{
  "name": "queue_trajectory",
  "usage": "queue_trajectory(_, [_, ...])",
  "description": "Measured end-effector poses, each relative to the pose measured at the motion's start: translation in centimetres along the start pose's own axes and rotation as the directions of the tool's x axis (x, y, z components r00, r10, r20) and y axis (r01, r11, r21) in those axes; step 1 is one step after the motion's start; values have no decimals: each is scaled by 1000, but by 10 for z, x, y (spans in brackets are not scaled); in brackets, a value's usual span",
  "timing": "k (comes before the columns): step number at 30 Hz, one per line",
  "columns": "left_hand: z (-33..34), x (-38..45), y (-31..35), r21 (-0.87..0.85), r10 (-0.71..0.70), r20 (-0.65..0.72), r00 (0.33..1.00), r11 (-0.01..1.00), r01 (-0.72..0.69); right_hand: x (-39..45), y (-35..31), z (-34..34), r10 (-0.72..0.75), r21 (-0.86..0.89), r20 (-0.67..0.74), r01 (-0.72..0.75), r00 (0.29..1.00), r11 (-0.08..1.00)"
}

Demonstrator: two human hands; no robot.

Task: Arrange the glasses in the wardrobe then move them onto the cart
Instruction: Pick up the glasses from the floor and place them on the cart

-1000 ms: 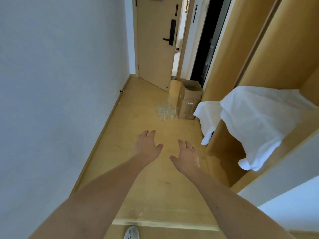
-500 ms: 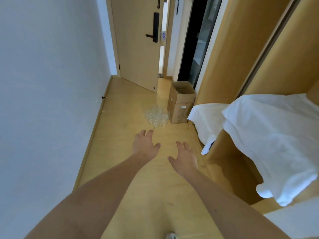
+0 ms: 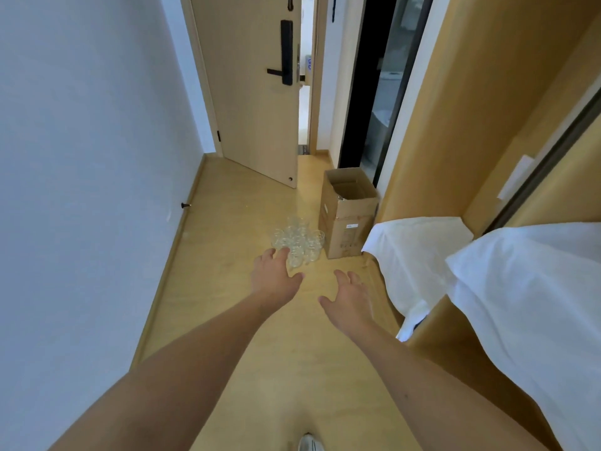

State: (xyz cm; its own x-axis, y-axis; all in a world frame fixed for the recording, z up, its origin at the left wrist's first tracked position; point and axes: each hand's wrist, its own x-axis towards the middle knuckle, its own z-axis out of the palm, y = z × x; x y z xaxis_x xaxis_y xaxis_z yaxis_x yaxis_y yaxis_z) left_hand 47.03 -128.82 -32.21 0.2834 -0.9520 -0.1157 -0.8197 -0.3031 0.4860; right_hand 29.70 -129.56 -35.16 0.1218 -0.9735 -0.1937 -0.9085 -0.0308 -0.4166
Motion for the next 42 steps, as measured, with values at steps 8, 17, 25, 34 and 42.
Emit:
queue_trajectory(8, [2, 112, 13, 5, -51, 23, 998, 999, 51, 120, -6, -13, 9, 32, 56, -11, 998, 999])
queue_trajectory(17, [16, 240, -17, 11, -75, 63, 995, 997, 74, 237, -31, 14, 55, 14, 117, -57, 992, 998])
queue_trajectory(25, [21, 382, -65, -12, -102, 159, 982, 994, 105, 359, -76, 53, 169, -32, 200, -166, 965, 986])
queue_trajectory(34, [24, 497, -105, -21, -145, 278, 950, 988, 156, 457, -108, 82, 268, -26, 302, -273, 915, 962])
queue_trajectory(42, [56, 576, -112, -43, -201, 324, 924, 973, 227, 529, -92, 100, 310, -73, 398, -306, 864, 949])
